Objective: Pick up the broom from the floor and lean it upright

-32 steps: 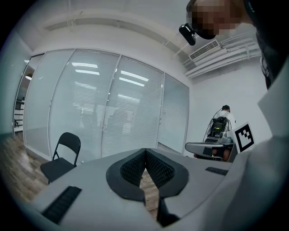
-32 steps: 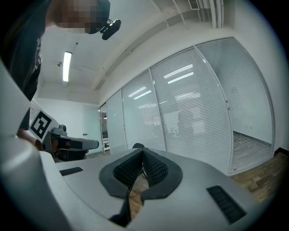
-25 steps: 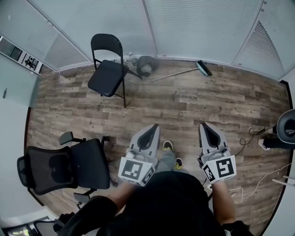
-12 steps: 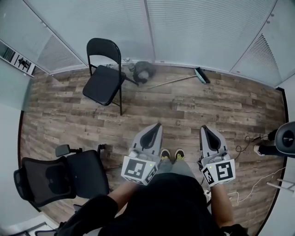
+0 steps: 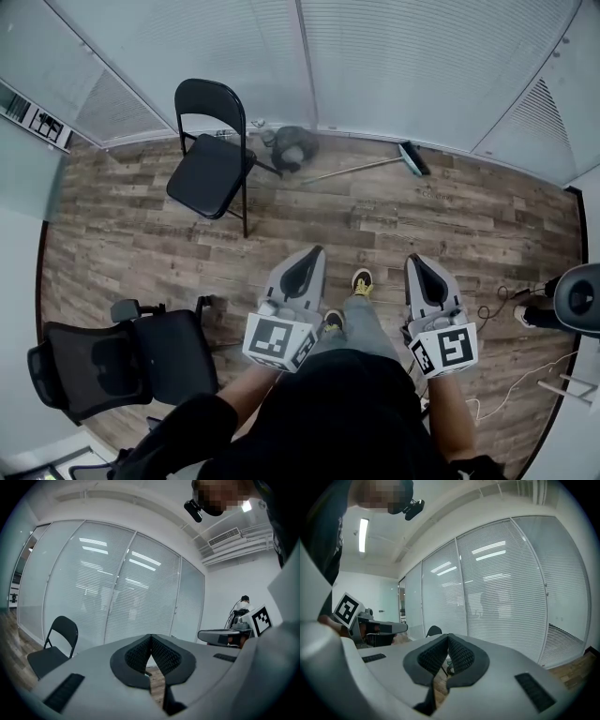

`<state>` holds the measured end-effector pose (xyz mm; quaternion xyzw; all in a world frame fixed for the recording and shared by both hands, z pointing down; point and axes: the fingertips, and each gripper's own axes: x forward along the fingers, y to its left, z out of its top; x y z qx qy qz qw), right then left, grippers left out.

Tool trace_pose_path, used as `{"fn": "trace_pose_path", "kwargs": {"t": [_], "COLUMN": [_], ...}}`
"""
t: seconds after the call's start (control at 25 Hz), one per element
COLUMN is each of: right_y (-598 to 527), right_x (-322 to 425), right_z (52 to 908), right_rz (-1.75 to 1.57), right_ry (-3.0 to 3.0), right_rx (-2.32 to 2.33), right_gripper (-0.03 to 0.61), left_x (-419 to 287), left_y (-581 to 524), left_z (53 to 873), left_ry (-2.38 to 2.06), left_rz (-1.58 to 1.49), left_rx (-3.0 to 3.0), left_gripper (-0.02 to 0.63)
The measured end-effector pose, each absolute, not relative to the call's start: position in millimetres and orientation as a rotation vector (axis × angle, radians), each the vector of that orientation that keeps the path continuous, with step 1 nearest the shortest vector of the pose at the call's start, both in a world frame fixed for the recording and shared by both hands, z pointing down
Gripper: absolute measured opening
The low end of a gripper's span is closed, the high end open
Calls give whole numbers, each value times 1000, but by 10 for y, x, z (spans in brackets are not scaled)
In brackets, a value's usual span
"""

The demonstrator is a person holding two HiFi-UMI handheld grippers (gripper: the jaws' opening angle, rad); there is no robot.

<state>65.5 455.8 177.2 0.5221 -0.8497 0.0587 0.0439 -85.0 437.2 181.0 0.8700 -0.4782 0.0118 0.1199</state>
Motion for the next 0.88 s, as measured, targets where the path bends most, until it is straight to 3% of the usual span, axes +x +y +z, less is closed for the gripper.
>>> {"fn": "trace_pose_path", "kwargs": {"t": [0.48, 0.88], "right_y": [3166, 2437], "right_x": [1418, 1768], "right_z": [1792, 1697], "right_rz": [174, 172], "right_ry": [-2635, -2666], "right_rx": [1605, 1586], "right_gripper": [17, 17], "left_x": [-31, 219], "left_y": [3040, 2285], "left_z": [1671, 1672], "left_ry": [-1378, -1400], "left_rz": [100, 92], "left_rx": [2603, 2599], "left_gripper": [20, 20]}}
